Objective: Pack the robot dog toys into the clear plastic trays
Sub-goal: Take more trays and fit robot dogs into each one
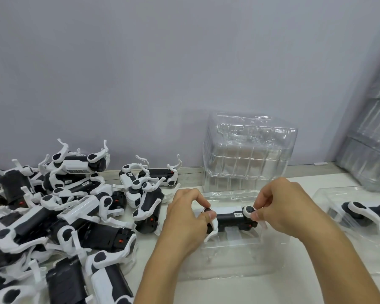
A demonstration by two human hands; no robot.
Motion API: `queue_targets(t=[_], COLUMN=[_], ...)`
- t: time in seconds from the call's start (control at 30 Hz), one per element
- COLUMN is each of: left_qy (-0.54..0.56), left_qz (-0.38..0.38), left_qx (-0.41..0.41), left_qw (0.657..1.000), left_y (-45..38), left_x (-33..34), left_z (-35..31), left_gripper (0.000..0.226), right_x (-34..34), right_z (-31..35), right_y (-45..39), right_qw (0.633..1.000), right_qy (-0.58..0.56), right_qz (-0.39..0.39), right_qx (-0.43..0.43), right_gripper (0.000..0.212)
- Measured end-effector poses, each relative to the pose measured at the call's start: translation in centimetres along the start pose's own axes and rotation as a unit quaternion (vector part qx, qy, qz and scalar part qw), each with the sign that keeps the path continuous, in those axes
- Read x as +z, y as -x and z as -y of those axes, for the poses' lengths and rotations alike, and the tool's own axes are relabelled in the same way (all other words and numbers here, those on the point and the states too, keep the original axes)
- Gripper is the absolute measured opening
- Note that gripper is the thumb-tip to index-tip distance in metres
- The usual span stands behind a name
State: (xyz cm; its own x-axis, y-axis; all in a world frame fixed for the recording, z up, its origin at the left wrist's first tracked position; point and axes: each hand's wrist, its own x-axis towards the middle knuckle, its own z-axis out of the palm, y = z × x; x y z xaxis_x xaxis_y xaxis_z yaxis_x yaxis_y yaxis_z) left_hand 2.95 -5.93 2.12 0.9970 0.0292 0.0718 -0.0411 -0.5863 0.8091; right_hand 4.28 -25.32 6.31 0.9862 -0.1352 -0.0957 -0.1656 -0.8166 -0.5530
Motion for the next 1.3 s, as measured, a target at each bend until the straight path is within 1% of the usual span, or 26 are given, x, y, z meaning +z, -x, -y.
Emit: queue_targets(t=[0.1,0.23,0.27,0.37,0.4,0.47,0.53,0.63,0.7,0.77,0.87,0.93,1.0,1.1,1.17,1.2,1.27,1.3], left_qy=[-0.025,-0.104,-0.125,-0.198,-0.206,-0.195,-0.187,-0.182,-0.176,-0.149,-0.107,-0.095,-0.094,-0.106,-0.122,-0.13,-0.132,-0.128], left_qz=[0.014,0.02,0.031,0.086,0.101,0.119,0.124,0.126,0.124,0.109,0.089,0.088,0.095,0.101,0.093,0.088,0.079,0.077], left_qx=[0.032,0.115,0.127,0.123,0.115,0.101,0.093,0.086,0.077,0.064,0.086,0.091,0.079,0.073,0.097,0.111,0.123,0.124], left_qw=[0.999,0.988,0.984,0.969,0.967,0.968,0.97,0.972,0.973,0.981,0.986,0.987,0.988,0.987,0.983,0.981,0.98,0.981], left_y=[0.0,0.3,0.4,0.5,0.5,0.5,0.7,0.8,0.8,0.8,0.8,0.8,0.8,0.8,0.7,0.6,0.4,0.4], left_x=[-0.1,0.2,0.3,0.7,0.6,0.4,0.2,0.2,0.2,0.2,0.3,0.3,0.3,0.3,0.4,0.5,0.6,0.7], left_z=[-0.1,-0.7,-0.7,-0.6,-0.6,-0.7,-0.9,-1.1,-1.1,-1.1,-1.2,-1.3,-1.3,-1.2,-1.1,-1.0,-0.9,-0.9], left_gripper=[0.015,0.01,0.014,0.051,0.062,0.078,0.085,0.086,0.086,0.092,0.117,0.127,0.128,0.123,0.112,0.102,0.084,0.08], right_x=[-0.1,-0.2,-0.2,-0.2,-0.3,-0.4,-0.5,-0.4,0.0,0.8,2.3,3.2,3.6,3.7,3.9,3.9,4.0,3.9], right_z=[0.0,-0.1,-0.1,0.0,-0.1,-0.2,-0.4,0.0,0.5,1.2,2.2,2.6,2.6,2.2,2.2,2.3,2.2,2.1], right_y=[-0.1,0.0,0.0,-0.1,-0.1,-0.1,-0.1,0.1,0.3,0.4,0.6,0.6,0.4,0.2,0.1,0.0,-0.1,0.0], right_qw=[1.0,1.0,1.0,1.0,0.999,0.999,0.998,0.996,0.993,0.991,0.988,0.984,0.983,0.984,0.985,0.984,0.983,0.982], right_qy=[-0.001,0.013,0.016,0.025,0.028,0.035,0.046,0.029,0.012,0.006,-0.01,-0.025,-0.036,-0.043,-0.046,-0.048,-0.045,-0.04], right_qz=[0.003,0.003,0.001,-0.001,0.0,0.002,-0.003,-0.006,0.014,0.041,0.06,0.066,0.066,0.062,0.044,0.039,0.05,0.06], right_qx=[0.004,-0.002,-0.005,-0.012,-0.015,-0.021,-0.035,-0.086,-0.115,-0.124,-0.143,-0.162,-0.165,-0.162,-0.163,-0.164,-0.171,-0.174], right_gripper=[0.019,0.02,0.02,0.02,0.02,0.019,0.018,0.021,0.021,0.021,0.029,0.024,0.02,0.022,0.023,0.022,0.021,0.021])
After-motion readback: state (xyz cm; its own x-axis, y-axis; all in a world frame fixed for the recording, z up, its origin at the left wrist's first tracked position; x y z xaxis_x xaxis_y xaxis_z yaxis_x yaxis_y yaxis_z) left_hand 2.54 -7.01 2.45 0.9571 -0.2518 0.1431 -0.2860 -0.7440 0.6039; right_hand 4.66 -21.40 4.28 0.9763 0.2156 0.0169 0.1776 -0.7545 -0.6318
